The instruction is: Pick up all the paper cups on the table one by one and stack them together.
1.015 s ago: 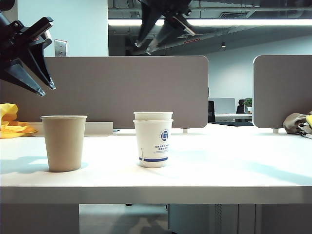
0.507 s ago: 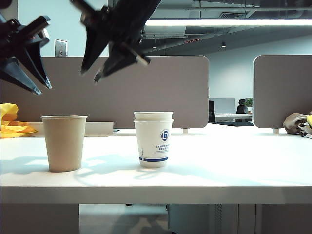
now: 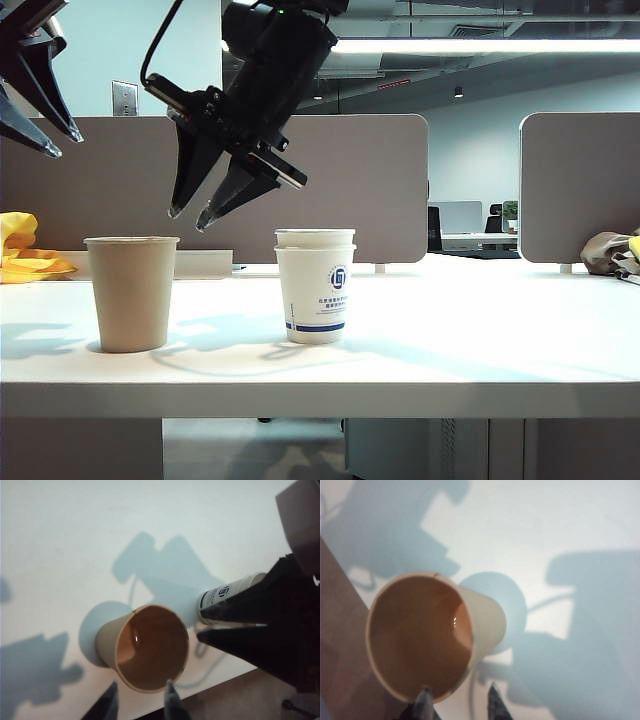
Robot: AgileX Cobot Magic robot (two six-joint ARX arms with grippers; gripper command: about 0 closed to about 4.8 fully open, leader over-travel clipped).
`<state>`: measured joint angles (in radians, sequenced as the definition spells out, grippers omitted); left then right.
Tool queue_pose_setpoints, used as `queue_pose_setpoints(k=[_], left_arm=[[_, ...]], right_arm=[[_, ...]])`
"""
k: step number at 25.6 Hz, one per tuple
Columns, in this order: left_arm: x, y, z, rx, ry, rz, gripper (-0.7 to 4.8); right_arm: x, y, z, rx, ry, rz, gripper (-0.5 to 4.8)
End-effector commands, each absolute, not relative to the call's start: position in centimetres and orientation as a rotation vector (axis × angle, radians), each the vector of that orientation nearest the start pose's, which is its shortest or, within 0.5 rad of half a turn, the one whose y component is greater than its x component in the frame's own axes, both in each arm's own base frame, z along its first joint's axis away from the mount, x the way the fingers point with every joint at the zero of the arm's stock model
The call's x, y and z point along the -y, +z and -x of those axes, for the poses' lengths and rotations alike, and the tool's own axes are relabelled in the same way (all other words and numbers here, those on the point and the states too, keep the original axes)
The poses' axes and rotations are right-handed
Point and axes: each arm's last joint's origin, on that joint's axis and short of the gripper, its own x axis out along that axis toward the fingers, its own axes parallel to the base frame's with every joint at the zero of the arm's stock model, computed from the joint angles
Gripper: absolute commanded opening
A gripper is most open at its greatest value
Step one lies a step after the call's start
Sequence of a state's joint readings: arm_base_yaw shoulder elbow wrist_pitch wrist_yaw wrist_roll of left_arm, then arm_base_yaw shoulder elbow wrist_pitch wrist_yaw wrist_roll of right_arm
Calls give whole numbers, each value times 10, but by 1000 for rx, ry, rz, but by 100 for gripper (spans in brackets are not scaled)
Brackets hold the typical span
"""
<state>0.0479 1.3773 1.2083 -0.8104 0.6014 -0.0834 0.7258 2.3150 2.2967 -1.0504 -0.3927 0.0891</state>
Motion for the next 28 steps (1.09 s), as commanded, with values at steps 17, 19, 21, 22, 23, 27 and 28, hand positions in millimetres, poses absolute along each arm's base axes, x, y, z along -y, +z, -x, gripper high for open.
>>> queue_pose_setpoints(k=[17,19,21,22,23,27,28], left_arm=[[3,306,-270,-979,-469,395,119],[3,306,-269,-983,-468,396,119],[3,306,-268,-988,-468,398,119],[3,306,-268,-989,-468,398,119],[3,307,-267,-987,-468,397,119],[3,307,-267,-991,-467,398,119],[3,307,-267,-991,-467,398,119]], right_arm=[[-346,257,-363,-1165,1011,35,148],[-348,251,-364,-1181,1006,39,148],[-349,245,-364,-1205,1001,42,148],[-350,240,-364,-1224,997,46,148],[-351,237,-363,-1234,996,49,147],[-354,232,-364,-1235,1001,53,17],[-353,233,-364,-1231,1005,57,-4]])
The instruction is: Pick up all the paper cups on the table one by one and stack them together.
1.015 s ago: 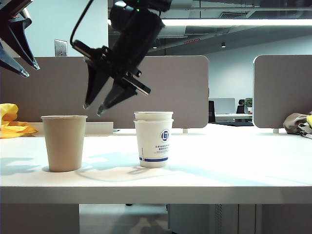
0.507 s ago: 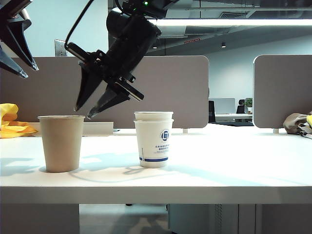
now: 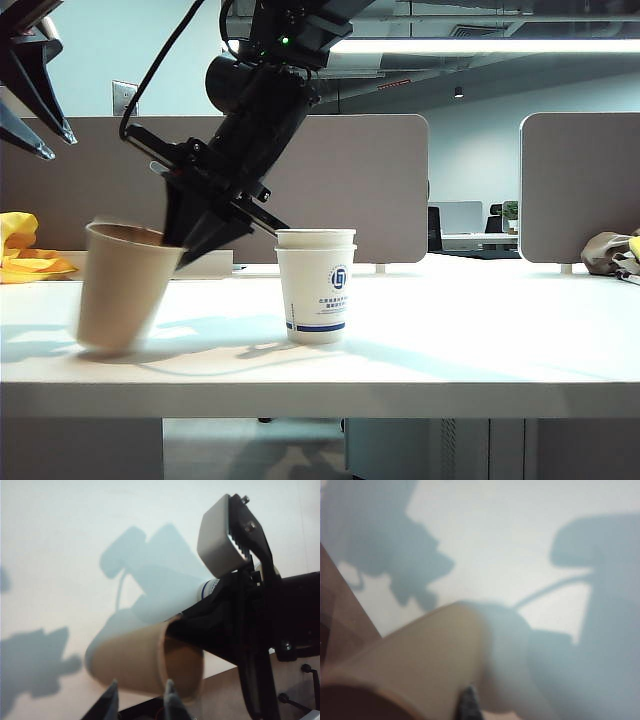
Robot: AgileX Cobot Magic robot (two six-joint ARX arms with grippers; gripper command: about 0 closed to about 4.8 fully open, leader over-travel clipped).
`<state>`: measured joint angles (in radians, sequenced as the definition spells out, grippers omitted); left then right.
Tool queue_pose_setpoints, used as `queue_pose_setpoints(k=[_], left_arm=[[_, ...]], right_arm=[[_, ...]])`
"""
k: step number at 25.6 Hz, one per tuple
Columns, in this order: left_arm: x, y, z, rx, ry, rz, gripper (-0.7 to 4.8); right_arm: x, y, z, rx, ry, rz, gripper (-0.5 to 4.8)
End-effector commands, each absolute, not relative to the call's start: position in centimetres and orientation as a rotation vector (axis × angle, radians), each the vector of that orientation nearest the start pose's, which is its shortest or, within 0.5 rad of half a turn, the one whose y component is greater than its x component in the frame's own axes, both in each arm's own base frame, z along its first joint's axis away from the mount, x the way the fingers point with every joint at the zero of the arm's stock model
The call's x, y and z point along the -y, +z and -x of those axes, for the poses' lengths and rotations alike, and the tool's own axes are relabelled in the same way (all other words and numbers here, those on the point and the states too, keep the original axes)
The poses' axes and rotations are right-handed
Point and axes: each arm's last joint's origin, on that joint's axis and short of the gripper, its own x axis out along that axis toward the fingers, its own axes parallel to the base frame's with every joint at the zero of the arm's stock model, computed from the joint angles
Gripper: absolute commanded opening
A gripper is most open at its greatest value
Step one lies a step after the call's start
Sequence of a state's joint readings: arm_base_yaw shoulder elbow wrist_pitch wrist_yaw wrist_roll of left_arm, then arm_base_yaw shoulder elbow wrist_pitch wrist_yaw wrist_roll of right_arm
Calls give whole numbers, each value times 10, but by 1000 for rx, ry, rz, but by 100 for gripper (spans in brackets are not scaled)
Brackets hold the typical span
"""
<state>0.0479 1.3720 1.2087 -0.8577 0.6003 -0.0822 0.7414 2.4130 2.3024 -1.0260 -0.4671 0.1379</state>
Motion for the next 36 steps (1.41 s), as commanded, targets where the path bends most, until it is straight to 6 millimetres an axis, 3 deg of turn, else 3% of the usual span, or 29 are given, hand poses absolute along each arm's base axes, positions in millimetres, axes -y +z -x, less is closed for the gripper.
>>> queue_pose_setpoints(k=[1,6,13,18,23,30,36], left_arm=[[3,307,-267,-990,-467,398,119],[3,307,-267,-990,-467,399,119],[4,307,-267,-985,-480,413,119],[5,309,-268,-976,-519,473,119],[6,311,-268,-961,-538,485,116],[7,312,-268,-958,-573,503,116],[7,313,-267,-962,-575,515,116]], right_arm=[[-353,234,-364,-1229,1005,56,-3],[-345,247,-368,-1208,995,45,-3],[-314,312,-380,-1079,906,39,-3],[-282,342,-376,-1072,817,150,-3],[-257,385,-363,-953,710,172,-1],[-246,399,-359,-927,661,145,-2],[-245,393,-362,-946,579,153,-2]])
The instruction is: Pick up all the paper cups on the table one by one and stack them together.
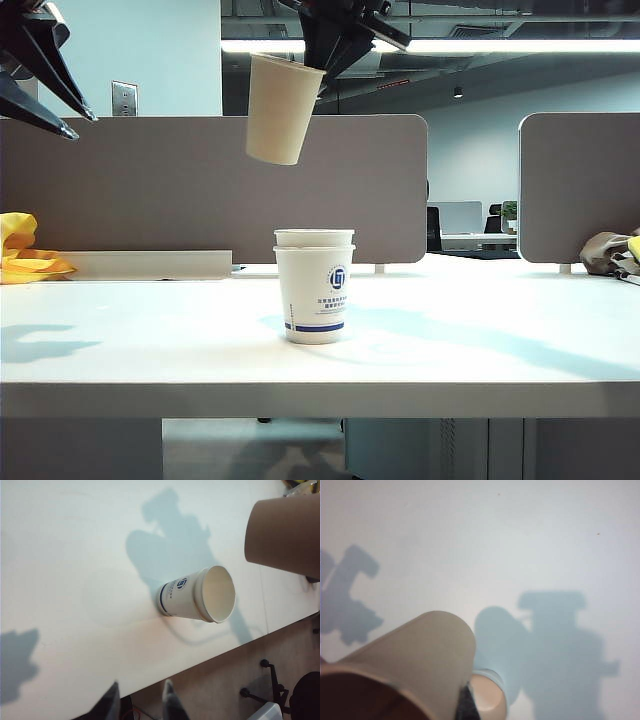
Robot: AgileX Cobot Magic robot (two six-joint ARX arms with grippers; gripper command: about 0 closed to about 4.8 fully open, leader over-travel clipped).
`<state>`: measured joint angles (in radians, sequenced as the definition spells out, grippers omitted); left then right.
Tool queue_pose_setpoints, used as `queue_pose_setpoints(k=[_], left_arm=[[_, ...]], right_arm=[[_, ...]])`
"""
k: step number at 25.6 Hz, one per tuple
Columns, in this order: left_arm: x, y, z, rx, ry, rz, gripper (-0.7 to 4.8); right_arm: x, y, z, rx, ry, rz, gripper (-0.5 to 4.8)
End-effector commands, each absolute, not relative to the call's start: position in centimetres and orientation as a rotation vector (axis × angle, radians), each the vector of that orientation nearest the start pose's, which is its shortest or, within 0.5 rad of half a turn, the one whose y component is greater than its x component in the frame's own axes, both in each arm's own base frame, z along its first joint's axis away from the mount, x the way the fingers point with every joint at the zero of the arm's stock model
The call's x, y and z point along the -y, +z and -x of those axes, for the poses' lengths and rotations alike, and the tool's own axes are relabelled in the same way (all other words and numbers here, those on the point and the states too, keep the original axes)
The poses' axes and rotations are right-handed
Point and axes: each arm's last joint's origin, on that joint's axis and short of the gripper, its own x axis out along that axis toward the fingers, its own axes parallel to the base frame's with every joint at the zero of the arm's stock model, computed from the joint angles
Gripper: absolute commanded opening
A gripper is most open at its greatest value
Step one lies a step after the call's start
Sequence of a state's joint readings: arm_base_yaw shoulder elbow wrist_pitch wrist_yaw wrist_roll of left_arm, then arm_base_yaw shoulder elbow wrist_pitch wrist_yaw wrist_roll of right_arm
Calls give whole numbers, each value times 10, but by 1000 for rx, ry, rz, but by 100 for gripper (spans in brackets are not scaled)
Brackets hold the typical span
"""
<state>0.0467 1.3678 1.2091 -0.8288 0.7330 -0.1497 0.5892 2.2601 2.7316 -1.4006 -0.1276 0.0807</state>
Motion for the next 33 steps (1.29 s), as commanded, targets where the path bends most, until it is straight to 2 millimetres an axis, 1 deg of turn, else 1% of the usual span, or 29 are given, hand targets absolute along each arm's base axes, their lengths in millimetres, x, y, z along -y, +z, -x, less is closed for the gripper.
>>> queue_pose_setpoints(k=[1,7,9,11,13,17,25,27,29,33], left_arm=[[7,313,-267,-961,-575,515,116],[7,313,-268,-957,-576,512,115],[7,313,-268,-955,-576,509,115],[7,314,-268,-949,-578,507,115],[7,314,-268,-949,-578,507,115],[7,314,-268,-950,-578,508,115],[7,314,-268,-949,-578,507,115],[7,314,-268,-949,-578,508,115],[7,314,-268,-950,-578,508,115],[7,313,-268,-953,-578,509,115]], right_arm=[[-245,389,-363,-965,576,152,-1],[-241,380,-359,-1024,534,195,-2],[-236,383,-353,-1019,515,233,-1],[-232,390,-346,-1013,528,221,-1],[-230,396,-342,-1000,531,214,-1],[-229,400,-336,-996,534,212,-2],[-212,399,-318,-1046,523,255,-1],[-213,398,-318,-1048,531,251,-1],[-216,394,-320,-1063,541,251,-1],[-225,376,-331,-1110,544,264,-1]])
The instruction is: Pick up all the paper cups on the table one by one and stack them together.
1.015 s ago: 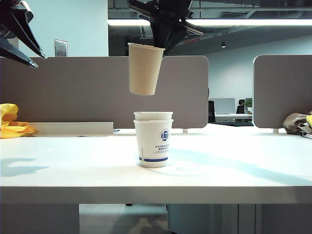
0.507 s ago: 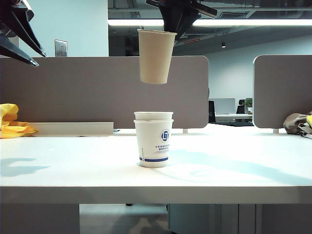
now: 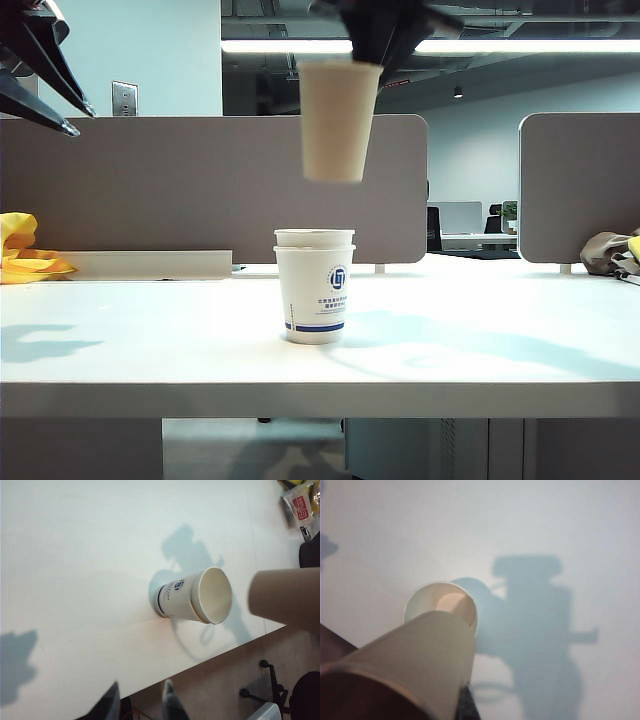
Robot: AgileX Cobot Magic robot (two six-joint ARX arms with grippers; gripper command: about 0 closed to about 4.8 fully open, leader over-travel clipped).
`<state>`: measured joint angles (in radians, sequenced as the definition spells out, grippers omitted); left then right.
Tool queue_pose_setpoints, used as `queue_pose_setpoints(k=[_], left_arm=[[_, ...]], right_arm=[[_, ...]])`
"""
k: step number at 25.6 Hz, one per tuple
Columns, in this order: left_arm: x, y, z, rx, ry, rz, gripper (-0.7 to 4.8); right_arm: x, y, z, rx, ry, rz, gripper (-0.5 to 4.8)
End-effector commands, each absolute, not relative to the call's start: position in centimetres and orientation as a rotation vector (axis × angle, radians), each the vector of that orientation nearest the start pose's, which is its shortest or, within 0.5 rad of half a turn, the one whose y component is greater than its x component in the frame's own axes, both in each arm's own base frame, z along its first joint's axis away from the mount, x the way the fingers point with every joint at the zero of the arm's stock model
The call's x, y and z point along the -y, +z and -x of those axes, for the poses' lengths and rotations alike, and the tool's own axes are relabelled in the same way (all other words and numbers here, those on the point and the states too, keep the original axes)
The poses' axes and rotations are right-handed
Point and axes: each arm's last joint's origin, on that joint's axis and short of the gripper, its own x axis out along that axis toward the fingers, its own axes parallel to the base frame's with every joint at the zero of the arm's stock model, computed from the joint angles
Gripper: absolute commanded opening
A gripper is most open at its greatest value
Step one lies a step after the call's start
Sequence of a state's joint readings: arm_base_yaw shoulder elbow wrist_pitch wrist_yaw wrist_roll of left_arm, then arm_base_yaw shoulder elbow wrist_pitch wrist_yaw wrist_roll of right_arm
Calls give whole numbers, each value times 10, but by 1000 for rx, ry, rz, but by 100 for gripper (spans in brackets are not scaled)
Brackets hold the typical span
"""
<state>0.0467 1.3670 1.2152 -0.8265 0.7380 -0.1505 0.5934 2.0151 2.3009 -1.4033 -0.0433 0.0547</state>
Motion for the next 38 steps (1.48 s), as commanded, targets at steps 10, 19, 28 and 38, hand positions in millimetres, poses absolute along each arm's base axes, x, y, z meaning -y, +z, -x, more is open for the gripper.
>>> queue_pose_setpoints(k=[10,19,28,38], left_arm=[[7,313,-267,-964,-575,513,115],[9,313,-265,-967,-648,536,115],[10,314,-263,-968,-726,575,115],[10,313,-261,-984,-727,570,115]], right_arm=[[-241,339,-351,-1202,587,259,-1],[-250,312,-364,-1257,593,261,27],[-247,307,-369,-1256,547,279,212],[-248,295,-374,-1293,534,291,211]])
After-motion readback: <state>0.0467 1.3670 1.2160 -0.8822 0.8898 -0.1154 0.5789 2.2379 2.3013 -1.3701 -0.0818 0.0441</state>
